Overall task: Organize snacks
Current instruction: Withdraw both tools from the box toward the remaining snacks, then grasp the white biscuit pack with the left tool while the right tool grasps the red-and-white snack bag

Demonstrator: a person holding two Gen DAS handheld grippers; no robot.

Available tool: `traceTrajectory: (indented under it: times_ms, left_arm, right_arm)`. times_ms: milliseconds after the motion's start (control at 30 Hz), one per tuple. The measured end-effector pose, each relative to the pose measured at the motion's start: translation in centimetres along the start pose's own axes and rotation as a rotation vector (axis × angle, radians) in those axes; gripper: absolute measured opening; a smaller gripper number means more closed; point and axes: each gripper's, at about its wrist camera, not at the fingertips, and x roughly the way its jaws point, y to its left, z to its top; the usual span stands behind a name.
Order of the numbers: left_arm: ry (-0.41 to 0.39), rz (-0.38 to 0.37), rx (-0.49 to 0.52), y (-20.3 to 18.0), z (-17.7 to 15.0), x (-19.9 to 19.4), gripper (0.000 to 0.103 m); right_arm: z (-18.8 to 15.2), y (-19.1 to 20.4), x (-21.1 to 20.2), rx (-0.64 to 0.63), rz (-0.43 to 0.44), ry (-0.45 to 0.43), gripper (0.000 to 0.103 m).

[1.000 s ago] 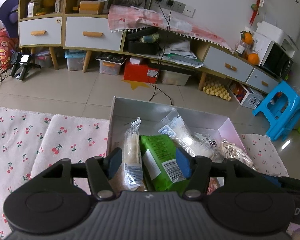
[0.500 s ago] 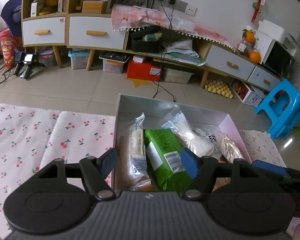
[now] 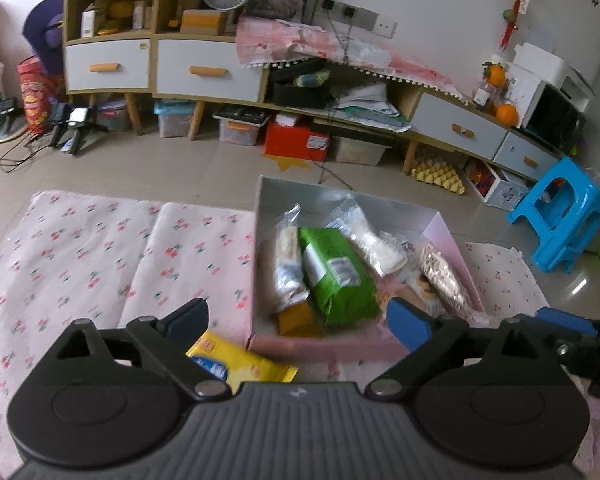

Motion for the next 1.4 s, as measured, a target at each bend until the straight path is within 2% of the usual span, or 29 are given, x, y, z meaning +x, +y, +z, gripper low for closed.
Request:
traceTrajectory:
  times_ms: [167,400,567,633,733,933,1067,1133,1167,1233,1300,1400]
  left_arm:
    - [0.002,0.042,-0.021,0.5,-1.2,-1.8,0.101]
    - [0.059,0.094,-0.002,0.3,-3.3,-3.3,0.102]
    - [0.045,0.093,0.008,-0.1,-5.3,-4.2,0.102]
    - [0.017,0.12,0.02,-0.3,-6.0,-4.3,0.102]
    - [0.0,0.18,0.063,-0.7,-7.3,-4.2,0.102]
    - [0.041,0.166,0.073,-0.8,-8.9,-3.5,0.102]
    - [0.054,0.186,0.063,-1.5,-10.1,-3.1,0.102]
    - [0.062,0.158,0.081,-2.2,-10.7,-2.8,0.101]
    - [0.069,0.12,0.108,-2.6,-10.8,-2.6,0.1]
    - [0.075,0.024,0.17,-3.4,-10.8,-2.3,0.091]
    - [0.06,-0.076,0.253,-4.1,-10.8,-2.2,0.089]
    - [0.031,-0.161,0.358,-5.0,-10.7,-2.4,0.085]
  right_arm:
    - [-0.6,-0.1,-2.2,-0.044,-0.044,-0.001,0.093]
    - [-2.0,-0.9,-4.2,-0.053,-0.083,0.001,0.094]
    - [-3.5,-1.7,-4.8,-0.059,-0.103,-0.007,0.095]
    - [-4.1,-2.1,-4.9,-0.073,-0.133,-0.016,0.095]
    - [-4.8,-2.7,-4.6,-0.107,-0.169,0.008,0.095]
    - [-6.7,-3.8,-4.1,-0.235,-0.179,0.079,0.095]
    - [-7.3,-4.7,-3.7,-0.266,-0.192,0.093,0.095]
    - [-7.5,-5.3,-3.5,-0.26,-0.168,0.115,0.095]
    - [-7.5,-5.5,-3.4,-0.26,-0.15,0.134,0.095]
    - [-7.9,-5.7,-3.2,-0.276,-0.116,0.164,0.095]
    - [-8.2,-5.6,-3.2,-0.316,-0.102,0.181,0.095]
    - [-8.7,-5.4,-3.0,-0.364,-0.102,0.199,0.095]
